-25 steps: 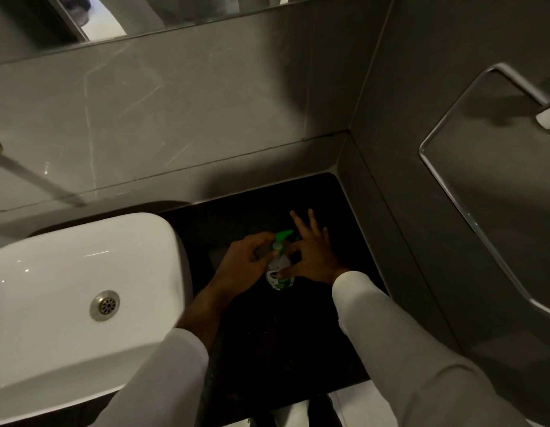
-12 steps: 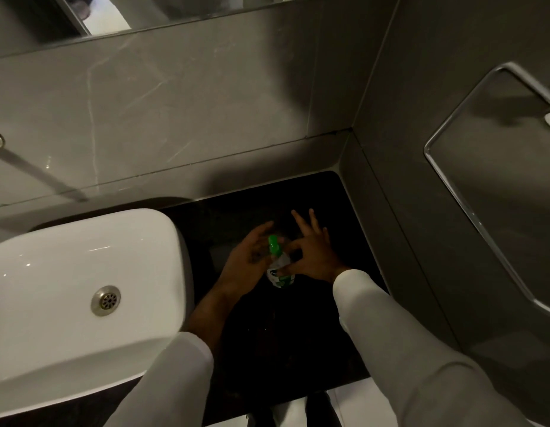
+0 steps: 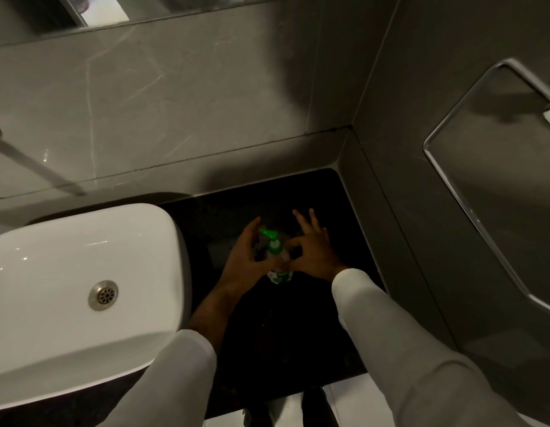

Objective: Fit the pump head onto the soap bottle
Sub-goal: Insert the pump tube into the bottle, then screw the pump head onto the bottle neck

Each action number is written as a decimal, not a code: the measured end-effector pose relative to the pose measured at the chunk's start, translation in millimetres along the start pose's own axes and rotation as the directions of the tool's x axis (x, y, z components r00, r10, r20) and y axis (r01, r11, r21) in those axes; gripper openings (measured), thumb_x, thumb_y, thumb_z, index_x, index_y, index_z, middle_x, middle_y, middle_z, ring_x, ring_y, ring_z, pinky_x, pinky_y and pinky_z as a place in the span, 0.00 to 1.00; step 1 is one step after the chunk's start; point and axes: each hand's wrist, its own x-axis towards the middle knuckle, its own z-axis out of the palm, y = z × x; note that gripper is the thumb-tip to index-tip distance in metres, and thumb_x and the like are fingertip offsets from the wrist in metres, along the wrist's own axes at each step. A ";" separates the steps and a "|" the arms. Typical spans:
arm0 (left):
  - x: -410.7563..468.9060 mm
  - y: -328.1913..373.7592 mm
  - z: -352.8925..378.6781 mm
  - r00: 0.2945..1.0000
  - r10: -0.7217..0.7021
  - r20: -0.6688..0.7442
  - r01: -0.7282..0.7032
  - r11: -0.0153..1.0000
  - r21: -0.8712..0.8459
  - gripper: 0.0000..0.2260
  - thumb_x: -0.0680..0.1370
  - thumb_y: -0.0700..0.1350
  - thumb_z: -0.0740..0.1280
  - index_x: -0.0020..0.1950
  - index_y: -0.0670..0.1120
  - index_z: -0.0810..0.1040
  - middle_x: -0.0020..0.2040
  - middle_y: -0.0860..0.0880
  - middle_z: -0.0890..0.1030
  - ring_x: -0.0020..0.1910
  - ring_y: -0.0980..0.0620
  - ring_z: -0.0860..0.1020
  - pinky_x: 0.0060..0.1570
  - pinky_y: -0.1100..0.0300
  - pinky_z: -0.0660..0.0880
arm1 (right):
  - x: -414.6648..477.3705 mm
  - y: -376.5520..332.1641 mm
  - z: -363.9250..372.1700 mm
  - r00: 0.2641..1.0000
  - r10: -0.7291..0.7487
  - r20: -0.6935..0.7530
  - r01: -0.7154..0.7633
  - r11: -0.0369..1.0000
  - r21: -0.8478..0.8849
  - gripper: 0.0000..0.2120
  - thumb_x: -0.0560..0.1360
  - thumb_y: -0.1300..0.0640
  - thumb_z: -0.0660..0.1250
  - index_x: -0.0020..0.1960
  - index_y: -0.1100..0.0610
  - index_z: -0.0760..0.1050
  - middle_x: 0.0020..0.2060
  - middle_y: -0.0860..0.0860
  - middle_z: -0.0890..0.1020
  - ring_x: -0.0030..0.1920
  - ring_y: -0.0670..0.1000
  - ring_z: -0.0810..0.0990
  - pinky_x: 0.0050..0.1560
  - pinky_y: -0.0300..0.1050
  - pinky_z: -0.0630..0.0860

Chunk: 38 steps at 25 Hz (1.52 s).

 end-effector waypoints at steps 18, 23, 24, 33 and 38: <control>-0.7 4.1 11.5 0.998 0.040 -0.042 -0.033 0.989 0.146 0.33 0.70 0.51 0.79 0.72 0.55 0.68 0.59 0.67 0.75 0.57 0.77 0.74 0.48 0.81 0.73 | 0.3 4.5 -3.6 1.000 0.023 0.012 -0.022 0.999 -0.023 0.29 0.69 0.43 0.78 0.65 0.56 0.82 0.86 0.48 0.44 0.86 0.57 0.36 0.84 0.64 0.42; 4.3 1.6 9.7 0.999 0.029 -0.038 -0.026 0.996 0.086 0.28 0.76 0.39 0.72 0.72 0.58 0.69 0.60 0.61 0.80 0.62 0.61 0.79 0.50 0.74 0.77 | 0.6 4.5 -3.9 1.000 -0.001 0.019 0.002 0.999 -0.053 0.28 0.69 0.42 0.79 0.64 0.54 0.83 0.86 0.47 0.46 0.86 0.57 0.37 0.83 0.64 0.42; 4.7 -0.5 8.7 1.000 0.021 0.021 -0.022 0.999 0.049 0.31 0.78 0.37 0.70 0.75 0.59 0.65 0.66 0.58 0.78 0.65 0.60 0.78 0.56 0.69 0.78 | 0.6 6.5 -4.5 1.000 0.013 0.024 -0.012 0.999 -0.047 0.29 0.68 0.42 0.79 0.66 0.53 0.82 0.86 0.47 0.46 0.86 0.58 0.37 0.83 0.64 0.42; 1.7 -0.1 19.2 0.987 0.015 -0.160 -0.001 0.996 0.088 0.25 0.73 0.40 0.76 0.64 0.56 0.72 0.51 0.69 0.81 0.52 0.73 0.79 0.42 0.79 0.74 | 5.2 7.9 -1.7 1.000 0.014 0.014 -0.013 0.999 -0.041 0.32 0.68 0.40 0.79 0.68 0.52 0.80 0.86 0.48 0.48 0.86 0.56 0.39 0.84 0.64 0.41; -4.8 6.1 14.8 0.997 0.039 -0.061 -0.030 0.989 0.144 0.31 0.73 0.51 0.77 0.72 0.57 0.67 0.59 0.68 0.75 0.55 0.74 0.76 0.47 0.79 0.74 | 2.8 5.3 -2.5 0.998 0.043 0.045 -0.040 0.997 -0.065 0.37 0.69 0.41 0.78 0.75 0.52 0.75 0.86 0.47 0.46 0.86 0.57 0.39 0.84 0.63 0.43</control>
